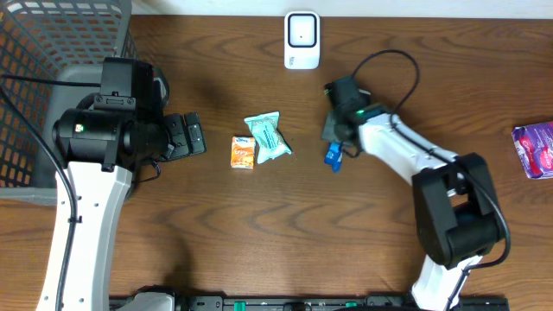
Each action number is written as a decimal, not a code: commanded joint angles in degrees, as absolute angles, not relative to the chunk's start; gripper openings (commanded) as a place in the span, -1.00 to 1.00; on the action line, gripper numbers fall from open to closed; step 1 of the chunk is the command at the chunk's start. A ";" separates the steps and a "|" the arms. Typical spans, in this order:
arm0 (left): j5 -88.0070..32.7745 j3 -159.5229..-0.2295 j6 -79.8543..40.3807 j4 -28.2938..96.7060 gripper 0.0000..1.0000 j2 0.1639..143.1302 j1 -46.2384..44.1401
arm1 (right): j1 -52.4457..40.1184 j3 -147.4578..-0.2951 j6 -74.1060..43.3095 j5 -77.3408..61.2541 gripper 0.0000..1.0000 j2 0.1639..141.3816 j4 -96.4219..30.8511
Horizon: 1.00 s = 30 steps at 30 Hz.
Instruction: Scan the item barcode
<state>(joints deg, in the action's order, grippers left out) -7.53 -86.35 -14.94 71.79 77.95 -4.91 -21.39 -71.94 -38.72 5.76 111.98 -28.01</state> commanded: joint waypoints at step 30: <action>-7.20 -87.48 -14.20 71.96 0.96 77.87 -4.78 | -6.26 -55.00 -45.58 -43.22 -0.48 111.79 -8.64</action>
